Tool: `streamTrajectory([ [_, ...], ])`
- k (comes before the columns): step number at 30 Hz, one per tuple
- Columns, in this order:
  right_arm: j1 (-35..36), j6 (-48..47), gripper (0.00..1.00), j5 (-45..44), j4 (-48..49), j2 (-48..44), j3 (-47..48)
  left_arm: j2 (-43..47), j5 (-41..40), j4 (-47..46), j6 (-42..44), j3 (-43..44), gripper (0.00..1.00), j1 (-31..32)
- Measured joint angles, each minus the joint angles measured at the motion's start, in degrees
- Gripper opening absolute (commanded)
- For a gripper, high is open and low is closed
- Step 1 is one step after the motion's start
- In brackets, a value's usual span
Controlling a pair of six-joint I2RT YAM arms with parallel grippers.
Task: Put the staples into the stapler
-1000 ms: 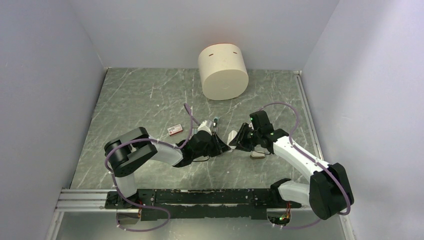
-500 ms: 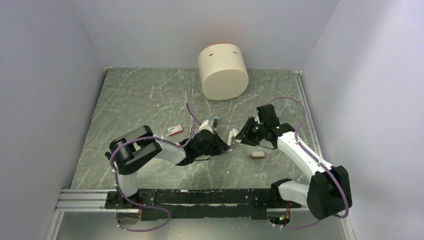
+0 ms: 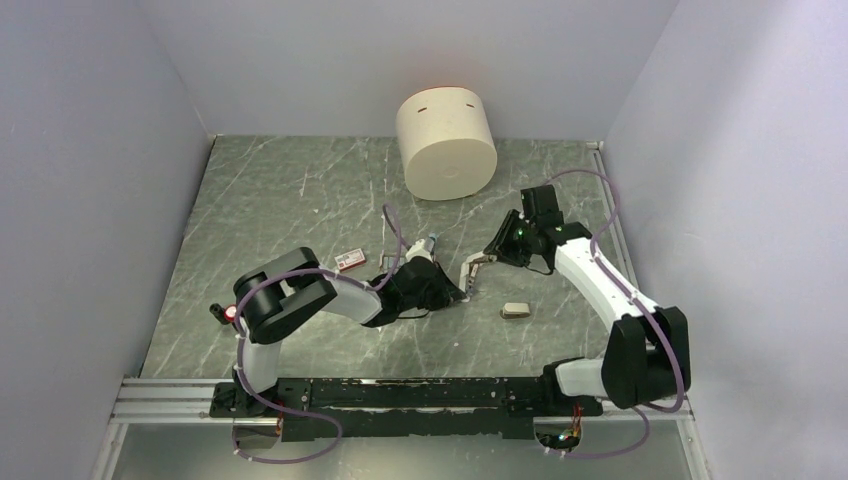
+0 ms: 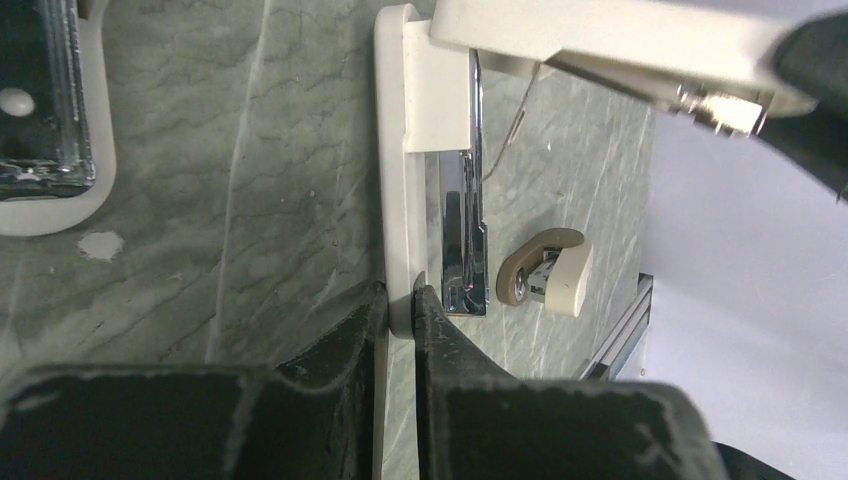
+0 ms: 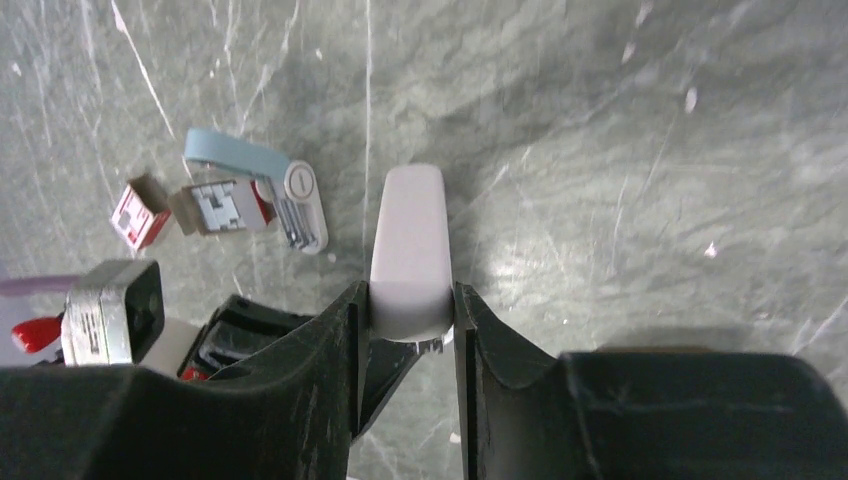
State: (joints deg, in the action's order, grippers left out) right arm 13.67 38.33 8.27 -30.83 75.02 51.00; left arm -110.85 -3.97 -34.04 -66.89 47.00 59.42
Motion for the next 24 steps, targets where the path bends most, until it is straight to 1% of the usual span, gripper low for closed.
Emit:
streamTrajectory([
  [5, -0.70, -2.80, 0.24, -1.77, 3.04, 4.35, 3.26, -0.04, 0.13, 0.39, 0.00, 0.20, 0.10, 0.00],
  [16, -0.94, -6.58, 0.30, -2.95, 9.75, 10.97, 5.64, -0.74, 0.74, 0.33, -0.66, 0.42, 0.14, 0.00],
  [24, -0.94, -8.57, 0.32, -2.38, 11.65, 13.20, 6.51, -0.74, 1.31, -0.37, -2.16, 0.72, 0.16, 0.04],
])
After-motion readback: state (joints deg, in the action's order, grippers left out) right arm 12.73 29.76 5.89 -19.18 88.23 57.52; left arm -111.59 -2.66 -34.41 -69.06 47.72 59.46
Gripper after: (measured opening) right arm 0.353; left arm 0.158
